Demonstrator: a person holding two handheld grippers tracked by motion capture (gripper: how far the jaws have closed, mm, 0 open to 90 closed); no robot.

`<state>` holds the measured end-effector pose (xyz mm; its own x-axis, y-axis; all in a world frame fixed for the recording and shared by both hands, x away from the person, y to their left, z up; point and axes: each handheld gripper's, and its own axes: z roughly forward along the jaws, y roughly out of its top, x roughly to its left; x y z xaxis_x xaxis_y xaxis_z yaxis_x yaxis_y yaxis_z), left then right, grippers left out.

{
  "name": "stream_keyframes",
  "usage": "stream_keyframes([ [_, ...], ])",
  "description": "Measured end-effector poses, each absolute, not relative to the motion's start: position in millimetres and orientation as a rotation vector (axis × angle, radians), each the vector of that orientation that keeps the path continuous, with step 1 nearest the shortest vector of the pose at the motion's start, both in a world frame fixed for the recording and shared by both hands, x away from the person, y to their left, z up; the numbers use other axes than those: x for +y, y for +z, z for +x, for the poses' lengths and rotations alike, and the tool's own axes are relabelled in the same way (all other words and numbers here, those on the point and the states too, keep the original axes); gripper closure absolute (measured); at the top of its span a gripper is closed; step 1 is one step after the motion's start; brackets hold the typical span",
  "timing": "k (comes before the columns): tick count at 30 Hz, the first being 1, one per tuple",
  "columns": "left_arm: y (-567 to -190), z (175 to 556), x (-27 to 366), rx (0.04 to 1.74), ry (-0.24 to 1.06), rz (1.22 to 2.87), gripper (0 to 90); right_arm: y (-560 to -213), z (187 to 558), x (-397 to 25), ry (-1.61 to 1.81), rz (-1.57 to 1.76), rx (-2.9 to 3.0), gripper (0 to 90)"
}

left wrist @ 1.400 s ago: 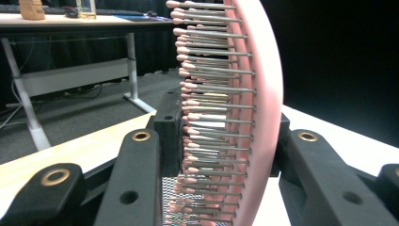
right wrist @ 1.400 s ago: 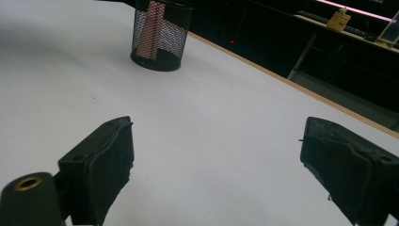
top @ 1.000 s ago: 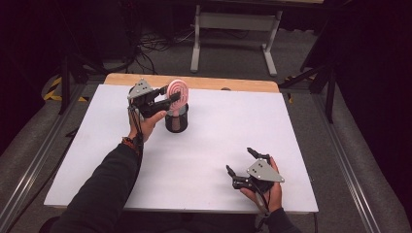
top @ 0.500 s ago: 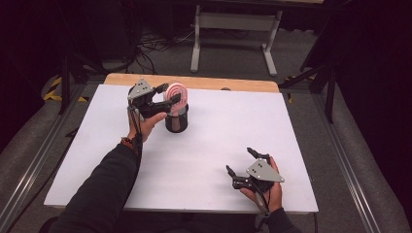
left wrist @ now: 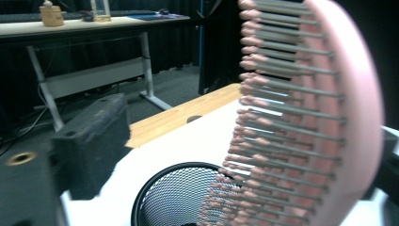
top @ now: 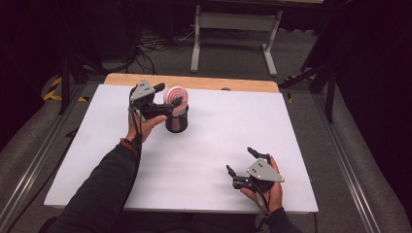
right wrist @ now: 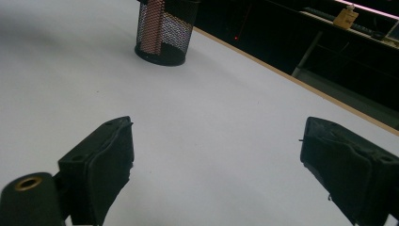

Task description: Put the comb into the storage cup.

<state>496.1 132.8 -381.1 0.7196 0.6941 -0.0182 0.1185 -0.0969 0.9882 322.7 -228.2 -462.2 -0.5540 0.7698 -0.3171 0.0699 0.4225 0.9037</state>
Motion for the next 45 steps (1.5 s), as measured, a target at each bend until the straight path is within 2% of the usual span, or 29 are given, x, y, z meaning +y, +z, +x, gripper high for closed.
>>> stream_keyframes([
  [5, -381.3, 494.3, 135.8, 0.662, 0.548, 1.62, 4.8, -462.4, 322.3, -226.9, 1.172, 0.706, 1.923, 10.8],
  [13, -379.3, 490.3, 137.5, 0.632, 0.544, 1.628, 4.4, -462.5, 322.6, -226.4, 1.172, 0.705, 1.924, 10.8],
  [45, -367.0, 468.5, 134.0, 0.506, 0.696, 1.759, 8.8, -460.5, 321.8, -227.3, 1.177, 0.704, 1.919, 10.8],
])
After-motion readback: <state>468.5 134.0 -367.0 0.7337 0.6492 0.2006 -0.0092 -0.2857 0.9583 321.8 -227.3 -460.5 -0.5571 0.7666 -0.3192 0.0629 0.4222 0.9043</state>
